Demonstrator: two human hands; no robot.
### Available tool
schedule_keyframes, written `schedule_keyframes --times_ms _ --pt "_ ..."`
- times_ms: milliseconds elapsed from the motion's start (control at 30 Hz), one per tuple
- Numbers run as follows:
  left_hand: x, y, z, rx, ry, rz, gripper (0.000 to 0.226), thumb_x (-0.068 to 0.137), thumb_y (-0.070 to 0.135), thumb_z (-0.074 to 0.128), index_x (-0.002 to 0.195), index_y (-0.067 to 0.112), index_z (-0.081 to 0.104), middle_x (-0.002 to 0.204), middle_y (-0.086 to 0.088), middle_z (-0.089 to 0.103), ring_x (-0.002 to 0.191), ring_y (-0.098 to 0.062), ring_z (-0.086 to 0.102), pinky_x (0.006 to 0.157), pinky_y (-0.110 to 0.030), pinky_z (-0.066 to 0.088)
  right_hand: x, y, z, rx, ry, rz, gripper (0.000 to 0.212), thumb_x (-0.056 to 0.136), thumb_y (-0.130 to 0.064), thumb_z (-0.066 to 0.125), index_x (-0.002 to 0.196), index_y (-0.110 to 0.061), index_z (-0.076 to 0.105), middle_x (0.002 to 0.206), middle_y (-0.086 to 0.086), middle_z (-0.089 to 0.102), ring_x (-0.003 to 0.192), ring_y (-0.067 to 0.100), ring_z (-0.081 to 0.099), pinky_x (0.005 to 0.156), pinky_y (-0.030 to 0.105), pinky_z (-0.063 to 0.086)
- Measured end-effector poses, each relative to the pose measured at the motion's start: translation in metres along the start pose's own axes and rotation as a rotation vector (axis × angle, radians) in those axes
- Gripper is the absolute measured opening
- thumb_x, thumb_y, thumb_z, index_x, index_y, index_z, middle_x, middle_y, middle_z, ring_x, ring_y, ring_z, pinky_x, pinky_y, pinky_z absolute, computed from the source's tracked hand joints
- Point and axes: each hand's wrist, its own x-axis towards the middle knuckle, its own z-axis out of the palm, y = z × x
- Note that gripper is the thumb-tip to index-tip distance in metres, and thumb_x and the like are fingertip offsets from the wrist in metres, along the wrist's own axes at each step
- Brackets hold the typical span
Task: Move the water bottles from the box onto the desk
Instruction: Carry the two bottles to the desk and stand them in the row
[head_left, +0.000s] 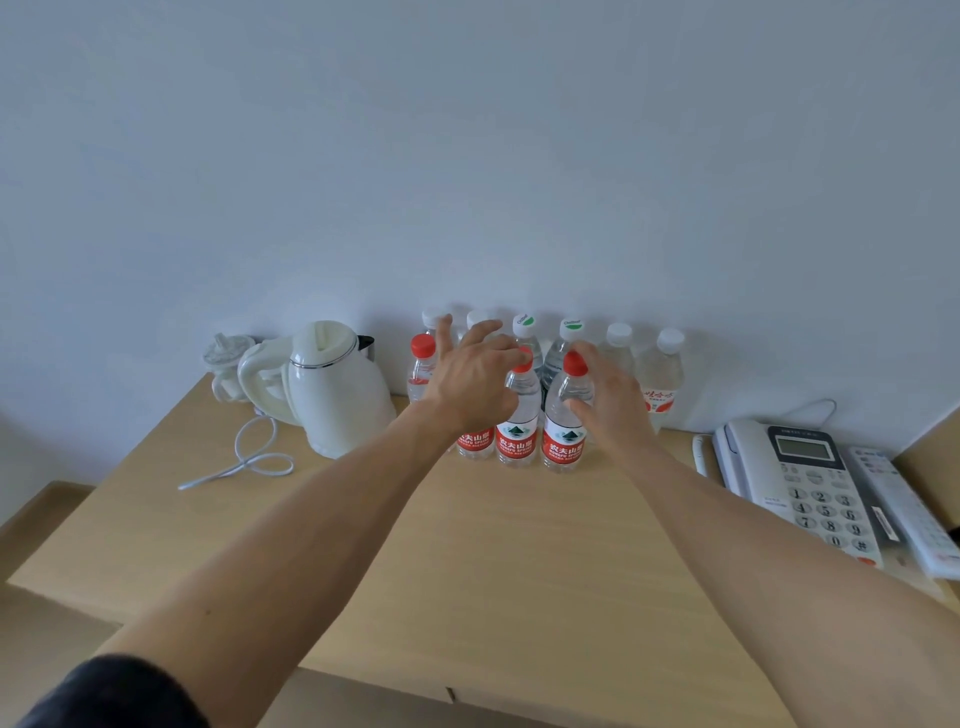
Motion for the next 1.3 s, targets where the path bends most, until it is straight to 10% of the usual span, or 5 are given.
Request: schedule_keyframes --times_ms 533,733,1300 --pt "-0.002 0.002 0.0 -0.011 -0.023 -0.019 0.057 0.086 0.021 0.062 0.141 0.033 0.056 0.149 0.014 0.05 0.151 -0.016 0.023 0.12 -0.063 0.002 -0.001 0.001 0.002 0.018 0.023 -0.05 0.068 0.073 -0.005 0.084 0.128 -0.022 0.049 0.1 -0.015 0.047 0.088 -0.009 0.032 0.078 0.022 0.035" --pt "-0.004 0.001 -0.001 -0.003 -0.035 -0.017 0.062 0.084 0.018 0.063 0.143 0.034 0.054 0.148 0.015 0.049 0.149 -0.016 0.026 0.119 -0.064 0.003 -0.001 0.001 -0.003 -0.02 -0.035 -0.042 0.068 0.075 -0.01 0.082 0.131 -0.025 0.047 0.099 -0.011 0.05 0.087 0.013 0.051 0.071 0.028 0.041" --pt "-0.008 -0.007 0.001 0.073 -0.046 -0.031 0.072 0.083 0.051 0.066 0.148 0.036 0.04 0.145 0.007 0.045 0.141 -0.022 0.032 0.114 -0.065 0.016 0.006 -0.008 -0.054 -0.379 -0.34 -0.039 0.09 0.077 -0.035 0.078 0.154 -0.034 0.031 0.15 -0.001 0.042 0.137 0.025 0.037 0.104 0.044 0.042"
